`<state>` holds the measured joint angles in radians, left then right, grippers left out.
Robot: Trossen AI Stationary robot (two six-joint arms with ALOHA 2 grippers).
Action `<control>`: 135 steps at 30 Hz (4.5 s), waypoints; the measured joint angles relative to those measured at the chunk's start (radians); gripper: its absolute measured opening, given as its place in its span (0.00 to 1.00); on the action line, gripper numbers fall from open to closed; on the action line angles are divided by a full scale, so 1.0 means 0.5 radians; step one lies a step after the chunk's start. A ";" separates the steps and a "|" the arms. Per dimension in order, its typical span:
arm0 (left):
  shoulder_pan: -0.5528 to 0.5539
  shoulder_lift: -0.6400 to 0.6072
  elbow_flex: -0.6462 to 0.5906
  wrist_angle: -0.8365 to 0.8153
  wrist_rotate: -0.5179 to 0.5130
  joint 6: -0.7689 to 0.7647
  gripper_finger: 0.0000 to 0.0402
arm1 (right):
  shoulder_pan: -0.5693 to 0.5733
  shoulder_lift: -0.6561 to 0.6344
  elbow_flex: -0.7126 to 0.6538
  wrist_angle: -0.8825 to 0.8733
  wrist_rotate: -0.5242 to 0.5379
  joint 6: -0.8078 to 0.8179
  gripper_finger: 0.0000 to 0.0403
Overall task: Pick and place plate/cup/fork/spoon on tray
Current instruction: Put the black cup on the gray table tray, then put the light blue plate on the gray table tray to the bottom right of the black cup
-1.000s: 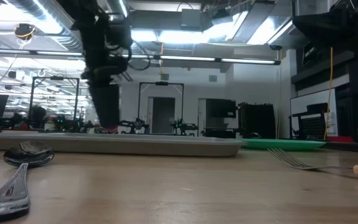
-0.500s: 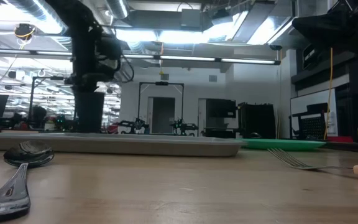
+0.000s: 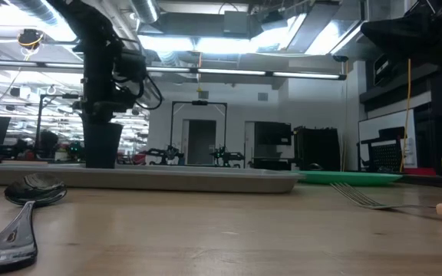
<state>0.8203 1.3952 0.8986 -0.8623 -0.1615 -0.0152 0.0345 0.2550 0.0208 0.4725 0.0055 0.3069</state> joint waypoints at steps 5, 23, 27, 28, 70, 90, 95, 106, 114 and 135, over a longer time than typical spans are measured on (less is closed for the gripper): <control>-0.001 0.000 0.000 0.000 -0.002 0.000 0.05 | 0.000 0.000 0.000 -0.029 0.000 -0.001 0.04; -0.041 -0.001 0.000 -0.017 -0.008 -0.015 0.07 | 0.000 0.000 0.000 -0.095 0.001 0.004 0.04; -0.047 -0.001 0.000 -0.018 0.002 -0.007 0.07 | 0.000 0.000 0.000 -0.095 0.001 0.005 0.04; -0.047 -0.001 0.000 -0.018 0.007 -0.004 0.07 | 0.000 0.000 0.000 -0.095 0.001 0.005 0.04; -0.044 -0.091 0.000 0.097 0.013 -0.004 0.27 | 0.000 0.000 0.000 -0.097 0.001 0.006 0.04; -0.045 -0.753 0.001 0.083 0.058 0.001 0.27 | 0.000 0.000 0.000 -0.102 0.001 0.007 0.04; -0.069 -0.953 0.001 -0.049 0.509 -0.003 0.27 | 0.000 0.000 0.000 -0.103 0.001 0.012 0.04; -0.421 -1.371 -0.221 -0.302 0.693 -0.592 0.27 | -0.001 0.000 0.000 -0.104 0.001 0.013 0.04; -0.843 -1.772 -0.962 0.777 0.826 -0.713 0.27 | 0.000 0.000 0.000 -0.104 0.001 0.014 0.04; -1.514 -2.192 -1.667 2.074 0.670 -0.165 0.27 | 0.000 0.001 -0.001 -0.213 -0.001 0.116 0.04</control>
<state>0.0633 0.2990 0.0650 0.1746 0.1736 -0.0976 0.0345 0.2554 0.0204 0.3658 0.0051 0.3648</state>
